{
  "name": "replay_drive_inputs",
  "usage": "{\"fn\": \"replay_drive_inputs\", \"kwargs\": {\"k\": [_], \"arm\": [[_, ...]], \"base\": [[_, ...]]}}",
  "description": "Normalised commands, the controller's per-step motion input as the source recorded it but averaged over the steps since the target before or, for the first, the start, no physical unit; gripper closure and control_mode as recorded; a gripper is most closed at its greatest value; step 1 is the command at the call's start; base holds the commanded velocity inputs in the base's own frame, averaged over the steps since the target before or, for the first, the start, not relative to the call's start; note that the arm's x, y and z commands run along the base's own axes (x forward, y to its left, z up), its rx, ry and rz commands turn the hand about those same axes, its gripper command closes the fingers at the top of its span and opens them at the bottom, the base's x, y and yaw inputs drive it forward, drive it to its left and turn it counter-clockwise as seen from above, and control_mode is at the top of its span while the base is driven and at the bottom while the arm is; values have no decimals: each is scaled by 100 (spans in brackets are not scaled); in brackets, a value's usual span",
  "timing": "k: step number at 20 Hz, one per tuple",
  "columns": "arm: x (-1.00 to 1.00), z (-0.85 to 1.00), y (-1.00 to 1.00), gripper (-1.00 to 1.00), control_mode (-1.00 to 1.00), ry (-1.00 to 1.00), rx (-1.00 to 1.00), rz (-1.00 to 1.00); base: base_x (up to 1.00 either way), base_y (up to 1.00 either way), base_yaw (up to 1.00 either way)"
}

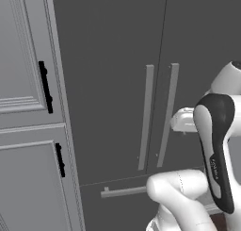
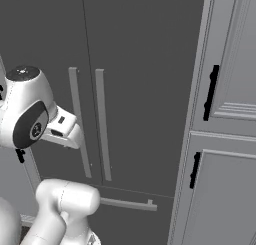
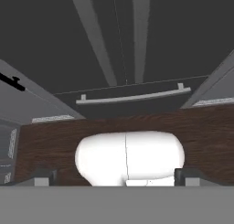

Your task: Grab a lemon wedge from the fridge and one ice cube from the ice bowl, and put them in the glass of lemonade.

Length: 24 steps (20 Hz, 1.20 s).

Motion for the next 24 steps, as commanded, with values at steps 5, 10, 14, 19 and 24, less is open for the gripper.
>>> {"fn": "replay_drive_inputs", "kwargs": {"k": [5, 10, 14, 19, 24], "arm": [[0, 0, 0, -100, 100, 0, 0, 0], [0, 0, 0, -100, 100, 0, 0, 0], [0, 0, 0, -100, 100, 0, 0, 0], [0, 0, 0, -100, 100, 0, 0, 0], [0, 0, 0, -100, 100, 0, 0, 0]], "base": [[-96, 1, -2], [-56, 10, -10], [-31, 4, -28], [-24, 0, -68], [57, -8, -38]]}}
